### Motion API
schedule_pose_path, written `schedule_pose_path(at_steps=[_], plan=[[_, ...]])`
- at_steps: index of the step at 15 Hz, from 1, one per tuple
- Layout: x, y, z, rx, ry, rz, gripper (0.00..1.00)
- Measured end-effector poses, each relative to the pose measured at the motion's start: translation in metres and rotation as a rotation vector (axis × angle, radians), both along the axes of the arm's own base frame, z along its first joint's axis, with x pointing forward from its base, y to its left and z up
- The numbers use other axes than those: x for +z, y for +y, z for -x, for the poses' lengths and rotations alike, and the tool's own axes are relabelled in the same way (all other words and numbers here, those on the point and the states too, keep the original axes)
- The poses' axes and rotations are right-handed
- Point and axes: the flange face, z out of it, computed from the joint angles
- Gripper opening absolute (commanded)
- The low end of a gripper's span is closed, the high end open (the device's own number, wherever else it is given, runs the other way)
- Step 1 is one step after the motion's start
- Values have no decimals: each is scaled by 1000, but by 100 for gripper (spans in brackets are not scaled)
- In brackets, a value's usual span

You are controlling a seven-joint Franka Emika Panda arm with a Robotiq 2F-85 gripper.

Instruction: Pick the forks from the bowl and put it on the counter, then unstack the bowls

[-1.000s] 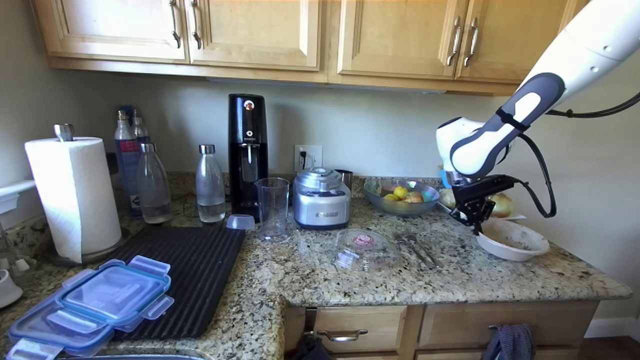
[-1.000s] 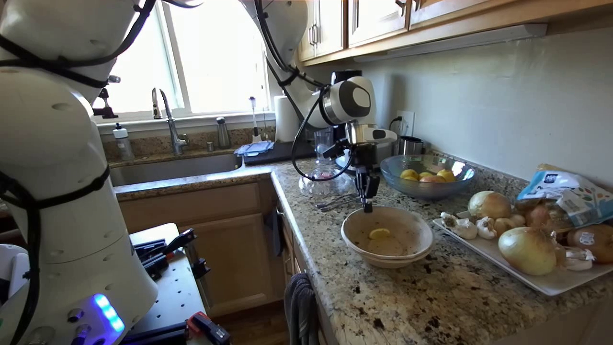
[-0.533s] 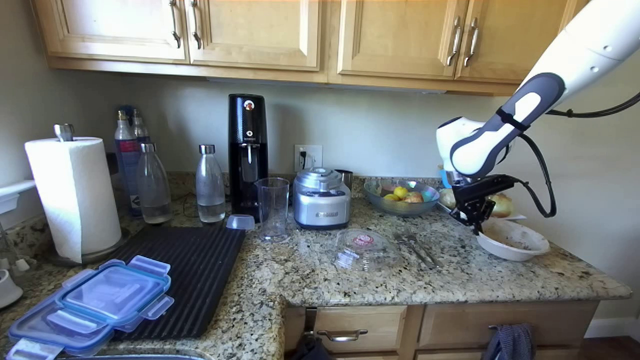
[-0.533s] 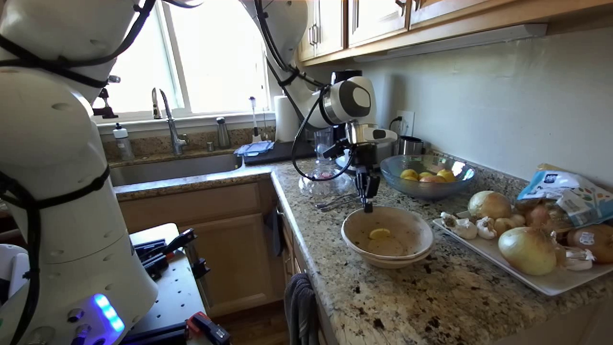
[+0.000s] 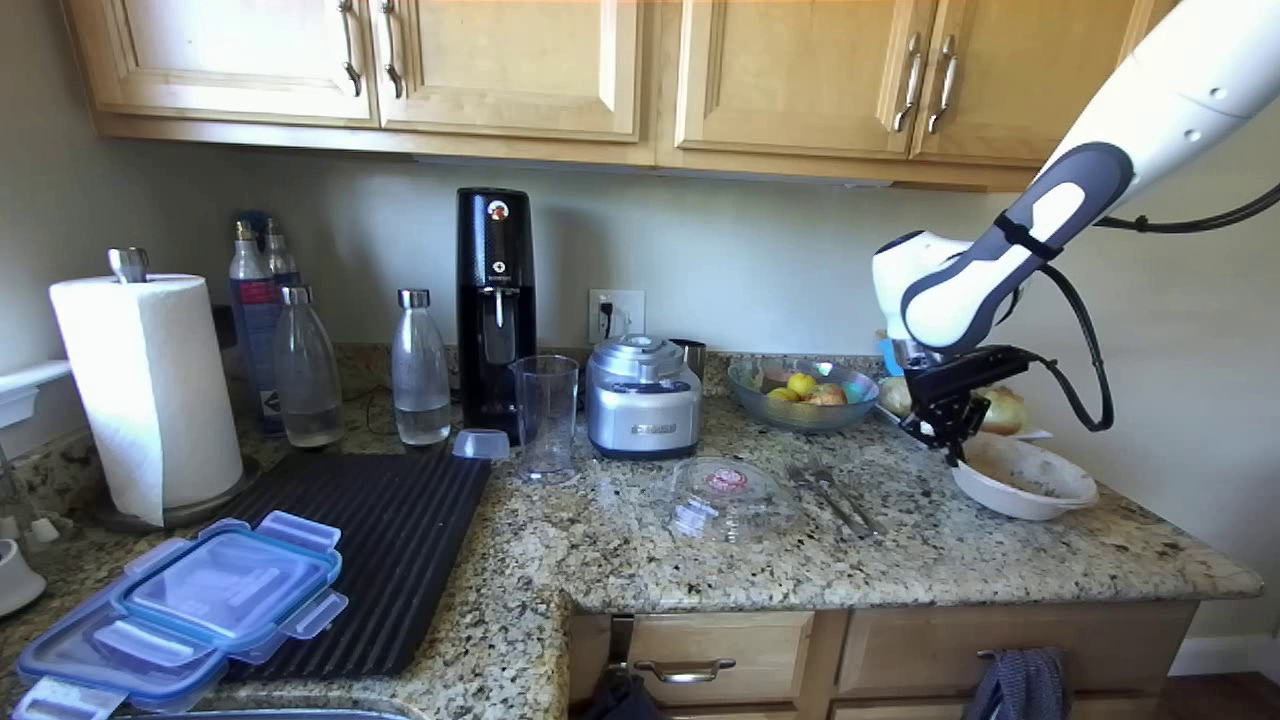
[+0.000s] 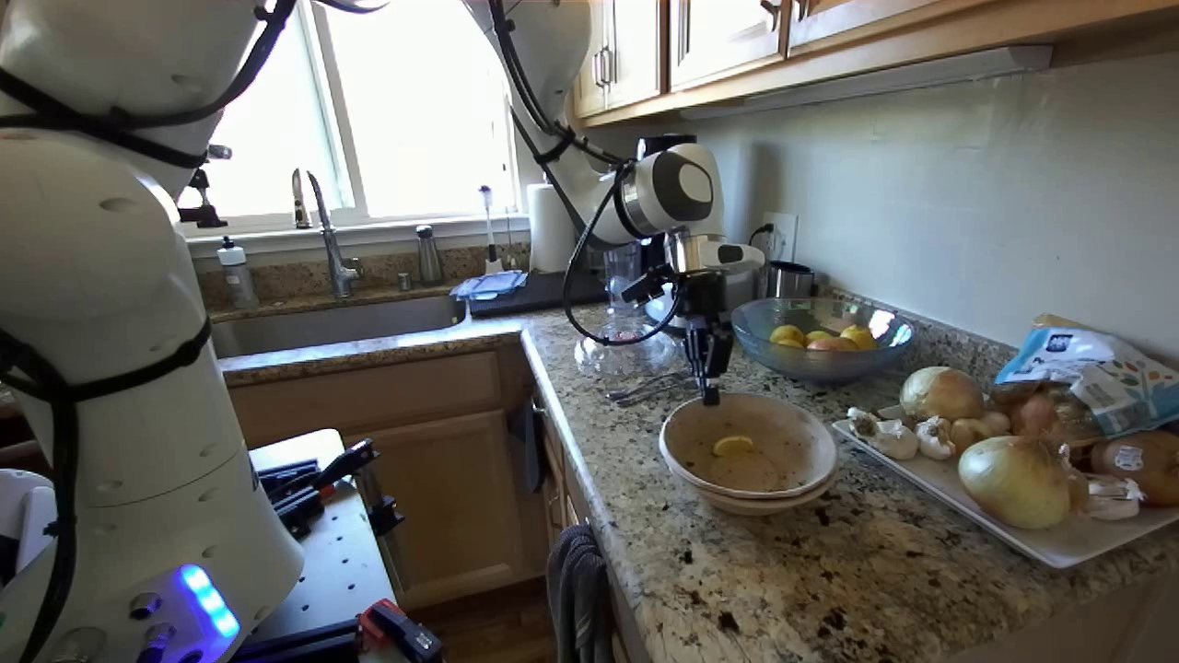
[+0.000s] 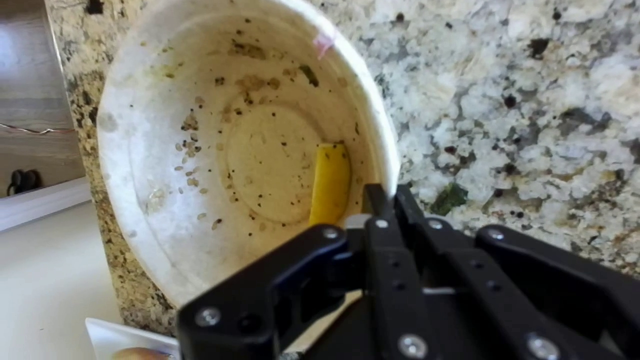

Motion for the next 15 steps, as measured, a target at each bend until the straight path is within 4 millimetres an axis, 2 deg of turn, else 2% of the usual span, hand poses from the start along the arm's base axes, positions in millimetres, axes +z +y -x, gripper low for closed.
schedule_pose_path(at_steps=[11, 12, 15], plan=[[5, 5, -2, 64, -8, 62, 7], [5, 5, -2, 66, -7, 63, 15], [3, 5, 0, 61, 10, 67, 29]])
